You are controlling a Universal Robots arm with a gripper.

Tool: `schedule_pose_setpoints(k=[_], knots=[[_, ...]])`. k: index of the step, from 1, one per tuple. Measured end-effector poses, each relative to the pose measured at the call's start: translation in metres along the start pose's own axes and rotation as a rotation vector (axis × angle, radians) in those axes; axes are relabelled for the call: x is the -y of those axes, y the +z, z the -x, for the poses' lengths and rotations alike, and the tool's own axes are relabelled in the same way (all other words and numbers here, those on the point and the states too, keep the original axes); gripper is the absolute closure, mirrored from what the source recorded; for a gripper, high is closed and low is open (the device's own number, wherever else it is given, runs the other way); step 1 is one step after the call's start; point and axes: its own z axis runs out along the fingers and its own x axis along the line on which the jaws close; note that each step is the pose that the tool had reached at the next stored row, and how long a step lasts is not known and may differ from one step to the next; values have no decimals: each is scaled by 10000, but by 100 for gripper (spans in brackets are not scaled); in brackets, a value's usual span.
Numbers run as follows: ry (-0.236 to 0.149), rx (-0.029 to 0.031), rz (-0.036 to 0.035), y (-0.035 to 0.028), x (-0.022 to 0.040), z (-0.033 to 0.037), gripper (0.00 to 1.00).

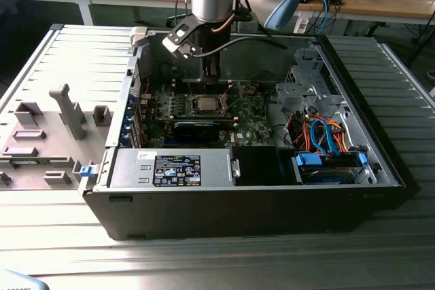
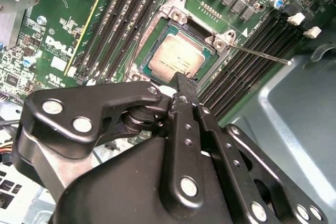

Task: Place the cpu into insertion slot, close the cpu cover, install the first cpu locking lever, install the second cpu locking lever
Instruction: 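Place the cpu into insertion slot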

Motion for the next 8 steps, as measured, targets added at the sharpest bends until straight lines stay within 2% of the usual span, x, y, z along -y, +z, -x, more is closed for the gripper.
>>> schedule_pose_setpoints(k=[8], knots=[[0, 0, 0, -16, 0, 0, 89]])
